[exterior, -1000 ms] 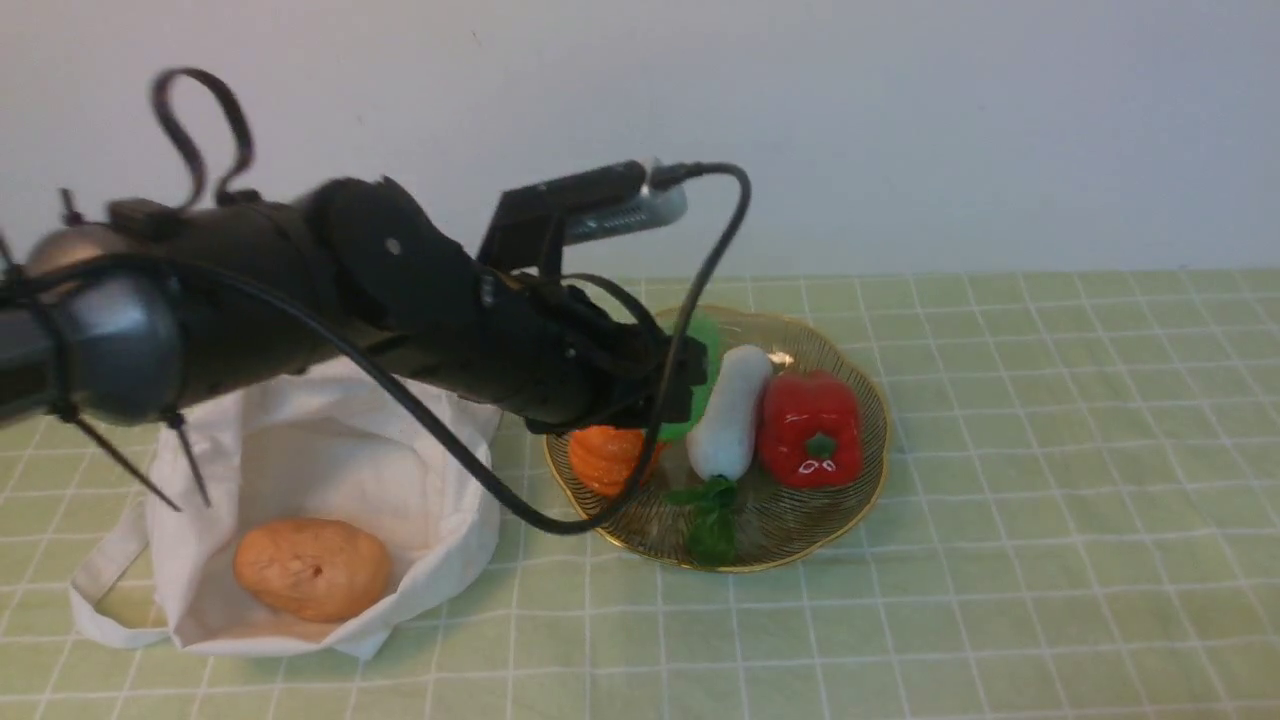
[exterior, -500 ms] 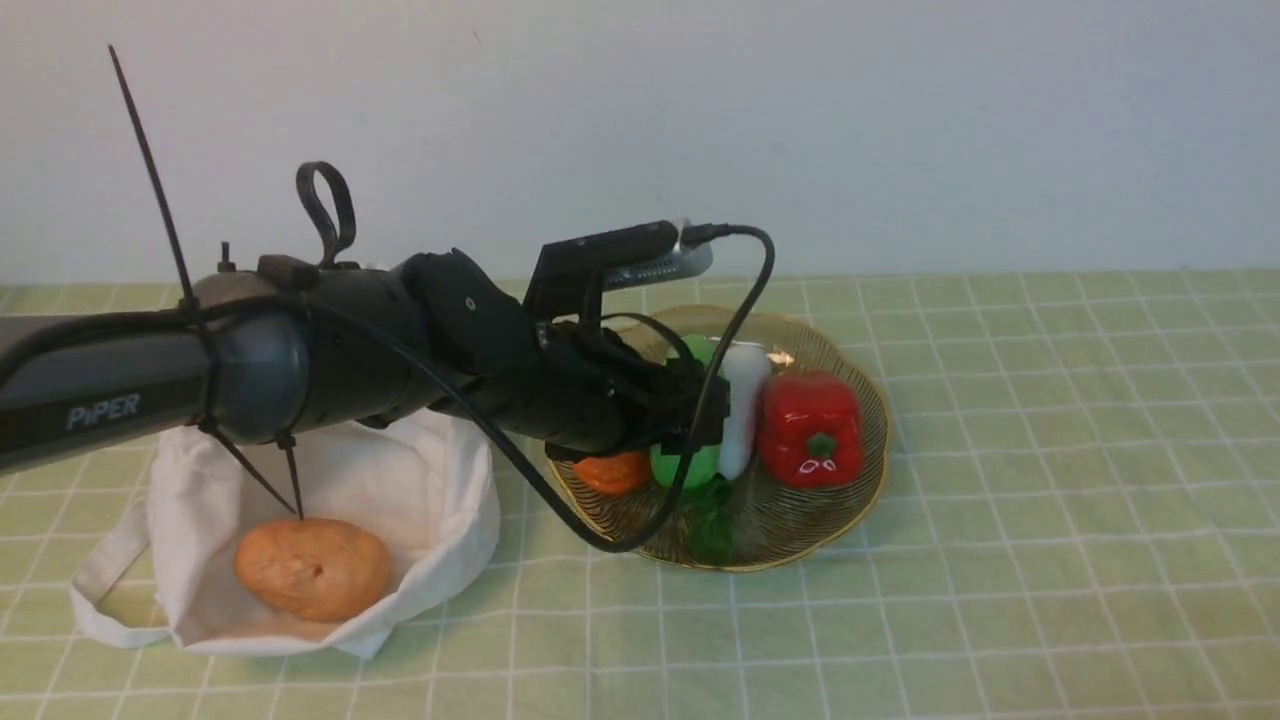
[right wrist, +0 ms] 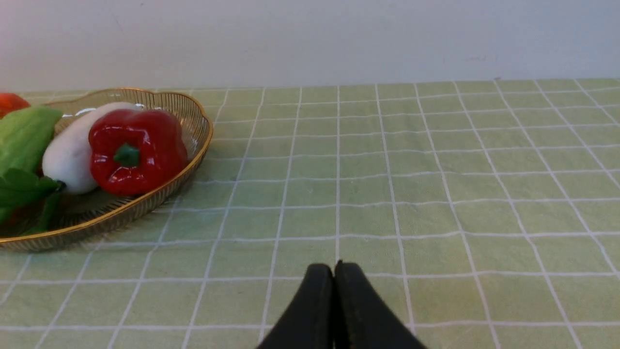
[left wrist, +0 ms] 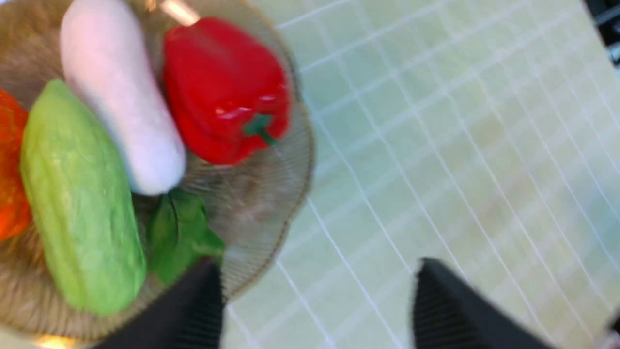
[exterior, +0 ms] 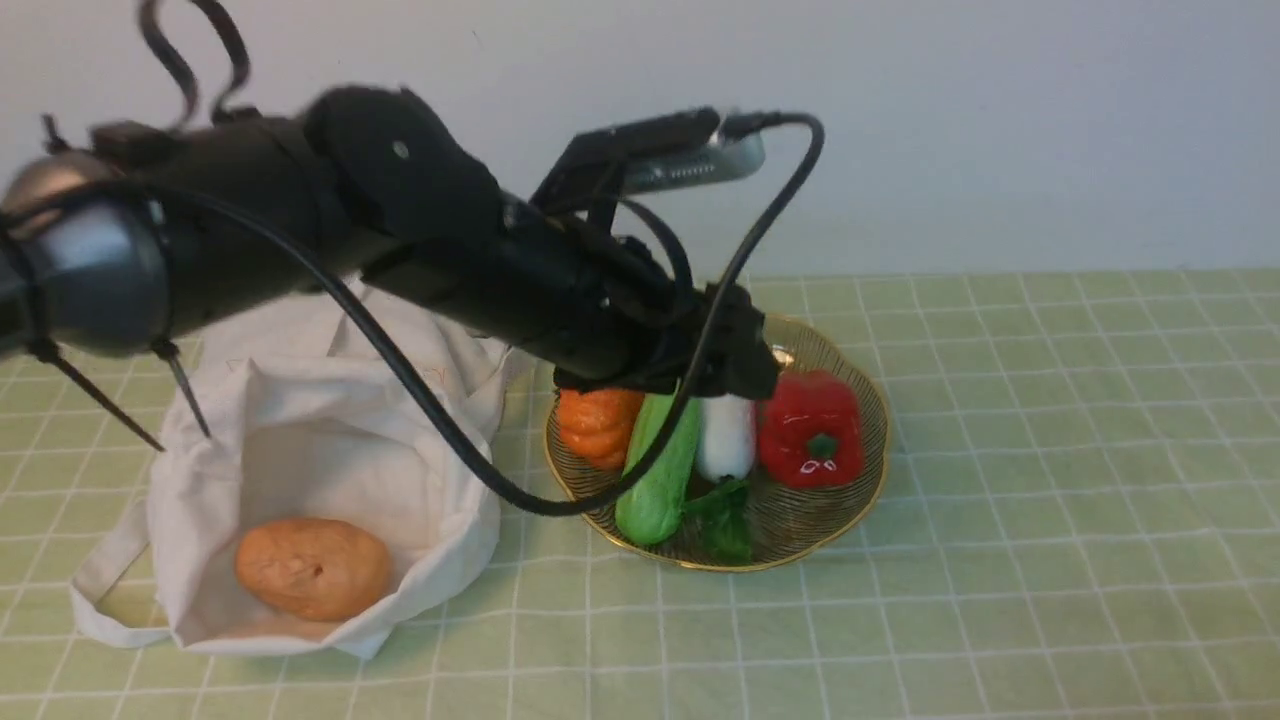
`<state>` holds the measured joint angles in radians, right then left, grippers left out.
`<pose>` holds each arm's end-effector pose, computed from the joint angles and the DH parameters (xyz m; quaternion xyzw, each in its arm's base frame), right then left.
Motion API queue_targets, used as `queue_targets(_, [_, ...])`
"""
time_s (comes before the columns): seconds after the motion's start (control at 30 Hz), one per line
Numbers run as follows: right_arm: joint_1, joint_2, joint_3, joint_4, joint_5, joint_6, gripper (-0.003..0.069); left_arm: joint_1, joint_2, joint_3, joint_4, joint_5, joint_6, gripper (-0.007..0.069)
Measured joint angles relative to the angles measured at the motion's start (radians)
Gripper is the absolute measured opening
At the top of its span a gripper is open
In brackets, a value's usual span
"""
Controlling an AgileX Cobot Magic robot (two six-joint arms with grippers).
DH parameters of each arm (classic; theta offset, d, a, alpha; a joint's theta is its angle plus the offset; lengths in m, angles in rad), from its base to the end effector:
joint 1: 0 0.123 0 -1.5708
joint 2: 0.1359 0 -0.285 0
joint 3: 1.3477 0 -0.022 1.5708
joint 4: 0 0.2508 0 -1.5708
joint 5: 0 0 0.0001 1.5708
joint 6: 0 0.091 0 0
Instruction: Take vegetables from bag on green coffee tablecloth place on plate.
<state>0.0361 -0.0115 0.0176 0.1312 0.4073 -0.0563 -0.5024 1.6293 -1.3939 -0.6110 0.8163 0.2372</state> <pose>0.0513 0.0066 0.1717 -0.0037 0.8115 0.0503 0.5822 0.2971 -0.2067 0.3244 0.2067 0.8961 -0.3059 0.2464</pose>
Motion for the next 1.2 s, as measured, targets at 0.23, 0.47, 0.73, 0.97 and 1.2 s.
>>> queue_targets(0.23, [0.0,0.0,0.0,0.0,0.0,0.0,-0.0015,0.0,-0.183,-0.127,0.311,0.387,-0.062,0.0025])
queue_targets(0.47, [0.0,0.0,0.0,0.0,0.0,0.0,-0.0015,0.0,-0.477,0.011,0.436,0.422,-0.082,-0.0005])
queue_targets(0.73, [0.0,0.0,0.0,0.0,0.0,0.0,-0.0015,0.0,-0.889,0.392,0.423,0.372,-0.113,-0.0005])
queue_targets(0.97, [0.0,0.0,0.0,0.0,0.0,0.0,-0.0015,0.0,-1.309,0.813,0.406,-0.049,-0.193,-0.0005])
queue_targets(1.2, [0.0,0.0,0.0,0.0,0.0,0.0,-0.0015,0.0,-1.465,1.024,0.402,-0.327,-0.224,-0.0005])
